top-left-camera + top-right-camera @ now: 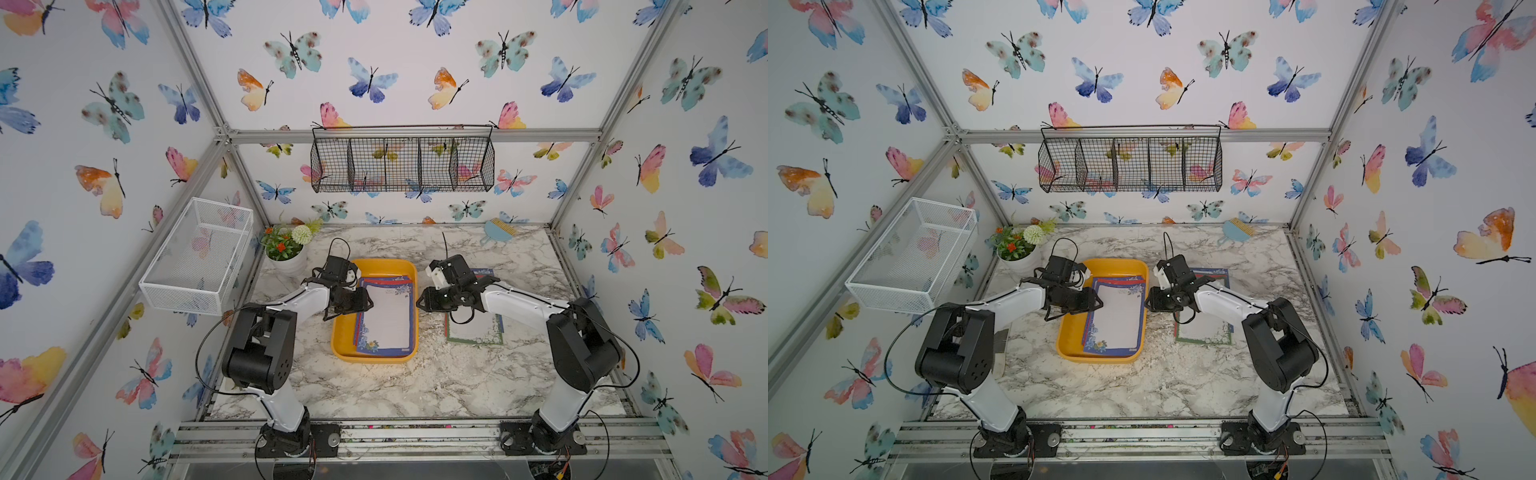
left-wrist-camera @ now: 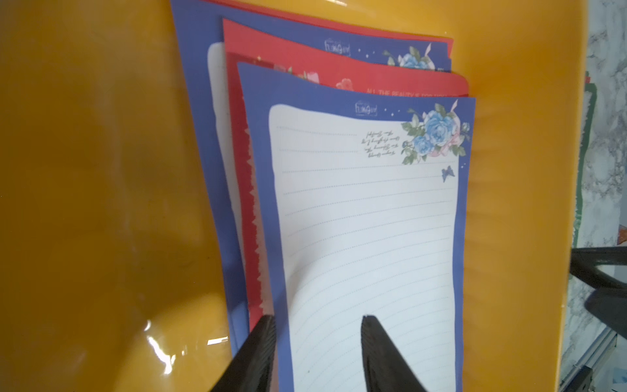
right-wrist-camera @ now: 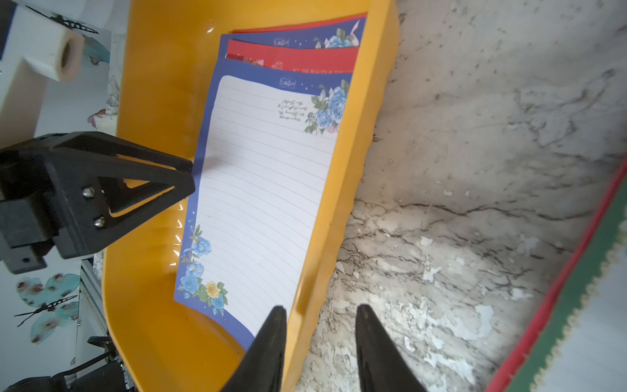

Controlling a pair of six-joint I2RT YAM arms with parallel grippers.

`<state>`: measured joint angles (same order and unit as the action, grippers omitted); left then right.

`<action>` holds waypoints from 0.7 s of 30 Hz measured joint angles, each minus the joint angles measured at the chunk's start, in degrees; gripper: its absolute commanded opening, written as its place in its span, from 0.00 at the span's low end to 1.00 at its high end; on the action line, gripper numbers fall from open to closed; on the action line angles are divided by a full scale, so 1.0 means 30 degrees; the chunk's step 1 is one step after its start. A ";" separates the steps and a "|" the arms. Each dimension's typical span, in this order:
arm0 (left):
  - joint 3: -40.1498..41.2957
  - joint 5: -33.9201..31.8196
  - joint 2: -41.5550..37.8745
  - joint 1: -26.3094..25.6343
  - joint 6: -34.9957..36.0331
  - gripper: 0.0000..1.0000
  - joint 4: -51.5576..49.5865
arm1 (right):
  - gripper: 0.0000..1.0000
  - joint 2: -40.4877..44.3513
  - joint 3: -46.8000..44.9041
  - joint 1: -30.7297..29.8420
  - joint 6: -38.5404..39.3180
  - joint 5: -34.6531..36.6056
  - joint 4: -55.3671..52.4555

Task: Take out the stationery paper from the storage box
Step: Pick up the stationery paper from the storage box.

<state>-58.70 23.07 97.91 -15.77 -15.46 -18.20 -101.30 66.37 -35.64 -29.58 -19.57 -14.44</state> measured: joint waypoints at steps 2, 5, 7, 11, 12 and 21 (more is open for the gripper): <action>0.0000 0.0306 0.0000 0.0000 -0.0022 0.42 0.0095 | 0.38 0.0000 -0.0015 0.0000 -0.0007 -0.0066 0.0022; 0.0000 0.0765 0.0000 0.0000 -0.0109 0.41 0.0270 | 0.37 0.0000 -0.0102 0.0000 -0.0087 -0.0226 0.0189; 0.0007 0.1158 0.0000 0.0000 -0.0189 0.40 0.0452 | 0.37 -0.0007 -0.0219 0.0000 -0.0189 -0.0452 0.0379; 0.0051 0.1872 0.0000 0.0000 -0.0415 0.40 0.0801 | 0.36 -0.0095 -0.0364 0.0000 -0.0379 -0.0925 0.0772; 0.0058 0.1989 0.0000 0.0000 -0.0452 0.40 0.0896 | 0.35 -0.0153 -0.0401 0.0000 -0.0444 -0.1078 0.0933; 0.0401 0.2266 0.0138 0.0204 -0.0714 0.42 0.1348 | 0.35 -0.0597 -0.0554 0.0000 -0.0823 -0.1734 0.1574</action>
<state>-57.49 29.87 98.32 -15.16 -17.61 -14.15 -103.09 64.71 -35.64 -32.05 -24.77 -9.72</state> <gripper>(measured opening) 0.416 0.349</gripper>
